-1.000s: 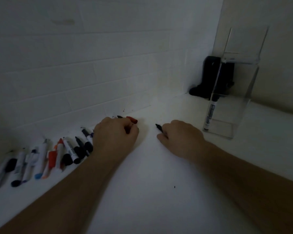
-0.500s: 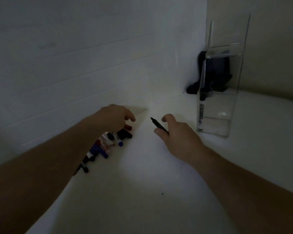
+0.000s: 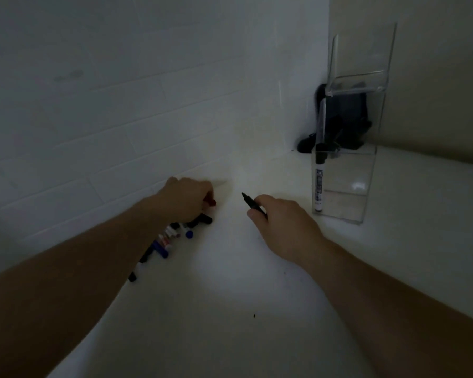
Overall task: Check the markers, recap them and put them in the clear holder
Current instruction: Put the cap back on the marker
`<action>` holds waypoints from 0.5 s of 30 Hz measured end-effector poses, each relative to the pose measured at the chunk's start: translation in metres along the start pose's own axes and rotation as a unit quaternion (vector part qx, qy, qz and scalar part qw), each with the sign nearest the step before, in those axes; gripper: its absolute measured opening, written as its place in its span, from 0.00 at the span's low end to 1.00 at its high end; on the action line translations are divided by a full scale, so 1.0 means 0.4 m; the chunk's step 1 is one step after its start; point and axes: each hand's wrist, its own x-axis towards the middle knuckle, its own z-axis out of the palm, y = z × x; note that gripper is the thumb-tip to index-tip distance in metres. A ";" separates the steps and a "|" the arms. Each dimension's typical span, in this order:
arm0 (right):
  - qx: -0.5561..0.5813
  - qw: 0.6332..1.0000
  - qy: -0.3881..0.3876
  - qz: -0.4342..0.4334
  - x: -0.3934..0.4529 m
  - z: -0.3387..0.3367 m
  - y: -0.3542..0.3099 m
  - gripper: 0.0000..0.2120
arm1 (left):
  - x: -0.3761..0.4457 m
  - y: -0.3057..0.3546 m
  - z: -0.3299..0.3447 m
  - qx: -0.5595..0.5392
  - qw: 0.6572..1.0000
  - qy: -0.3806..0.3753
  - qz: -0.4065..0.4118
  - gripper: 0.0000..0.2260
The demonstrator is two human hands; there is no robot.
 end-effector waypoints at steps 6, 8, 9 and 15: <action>0.035 0.998 0.048 -0.037 0.002 0.005 -0.013 0.11 | -0.195 0.077 0.016 -0.377 0.902 0.210 -0.031 0.08; 0.031 0.995 0.079 -0.049 0.001 -0.002 -0.006 0.09 | -0.234 0.110 0.036 -0.423 0.866 0.261 -0.051 0.08; 0.027 0.994 0.087 -0.054 0.002 0.000 -0.006 0.09 | -0.249 0.115 0.048 -0.448 0.846 0.282 -0.061 0.08; -0.022 0.990 0.110 -0.083 0.007 0.004 -0.012 0.08 | -0.265 0.091 0.083 -0.435 0.842 0.308 -0.081 0.09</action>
